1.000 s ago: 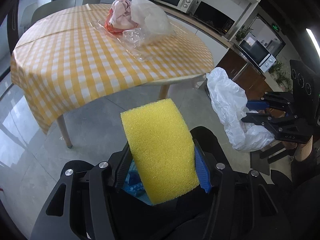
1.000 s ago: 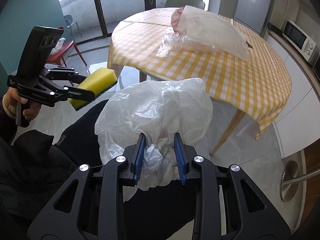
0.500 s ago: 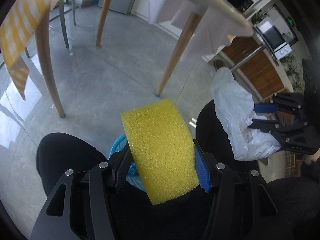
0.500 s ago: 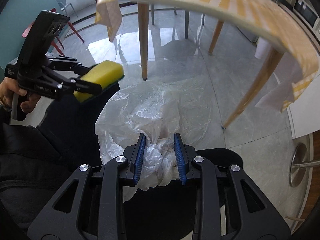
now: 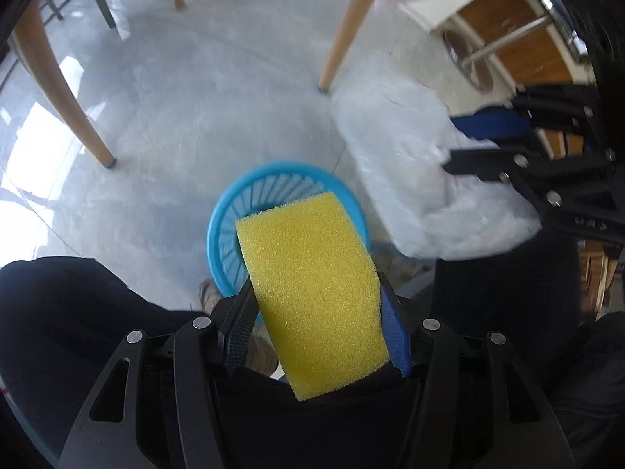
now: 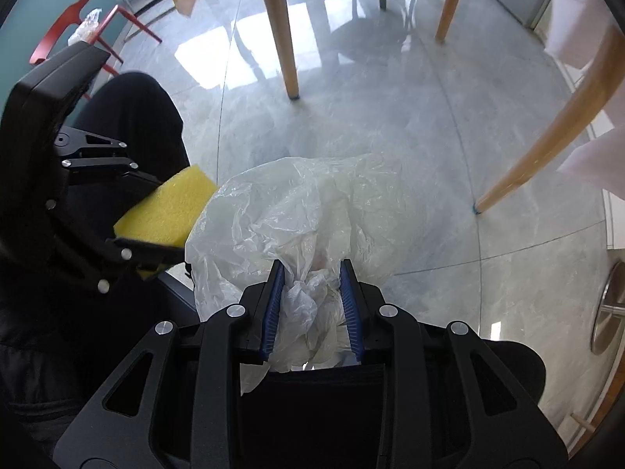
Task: Collect trash
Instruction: 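Lower both items over the blue wastebasket and open both tools, then raise both tools back toward the table, then grasp the clear plastic bag with the left tool while the right tool grasps the white paper bag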
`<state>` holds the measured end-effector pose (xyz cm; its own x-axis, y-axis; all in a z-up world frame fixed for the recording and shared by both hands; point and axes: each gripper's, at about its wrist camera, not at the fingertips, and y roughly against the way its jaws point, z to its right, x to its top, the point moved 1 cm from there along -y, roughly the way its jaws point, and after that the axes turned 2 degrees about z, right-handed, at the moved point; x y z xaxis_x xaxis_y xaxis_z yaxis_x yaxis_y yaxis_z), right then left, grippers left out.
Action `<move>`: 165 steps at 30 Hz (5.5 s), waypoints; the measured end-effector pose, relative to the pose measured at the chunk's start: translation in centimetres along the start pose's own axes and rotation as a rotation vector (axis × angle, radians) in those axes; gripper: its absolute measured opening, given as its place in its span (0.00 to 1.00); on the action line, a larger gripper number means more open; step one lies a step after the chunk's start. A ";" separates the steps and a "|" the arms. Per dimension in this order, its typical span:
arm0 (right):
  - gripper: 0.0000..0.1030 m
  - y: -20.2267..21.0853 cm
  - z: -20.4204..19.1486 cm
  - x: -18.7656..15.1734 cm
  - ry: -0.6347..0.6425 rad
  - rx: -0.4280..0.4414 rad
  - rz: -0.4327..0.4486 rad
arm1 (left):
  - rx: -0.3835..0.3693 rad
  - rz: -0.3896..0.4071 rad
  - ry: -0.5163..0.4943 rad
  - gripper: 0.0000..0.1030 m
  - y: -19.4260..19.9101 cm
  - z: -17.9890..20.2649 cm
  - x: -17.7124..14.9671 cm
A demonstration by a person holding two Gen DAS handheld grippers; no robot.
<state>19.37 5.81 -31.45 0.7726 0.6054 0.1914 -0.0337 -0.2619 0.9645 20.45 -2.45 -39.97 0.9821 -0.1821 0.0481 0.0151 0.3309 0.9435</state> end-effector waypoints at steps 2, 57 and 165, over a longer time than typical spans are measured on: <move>0.27 -1.6 0.3 0.5 -0.009 0.016 -0.044 | 0.006 -0.056 -0.006 0.56 -1.1 0.0 0.0; 0.90 5.7 -0.4 0.3 0.011 0.079 0.032 | -0.040 0.098 -0.050 0.94 6.7 1.0 1.3; 0.01 37.9 2.6 -0.4 -0.059 -0.176 0.897 | 0.063 0.784 -0.178 0.43 33.6 3.0 1.1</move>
<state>19.39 -6.32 4.54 0.4412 0.1898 0.8771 -0.7291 -0.4941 0.4736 21.46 5.68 -7.19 0.6575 -0.0652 0.7506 -0.6819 0.3723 0.6296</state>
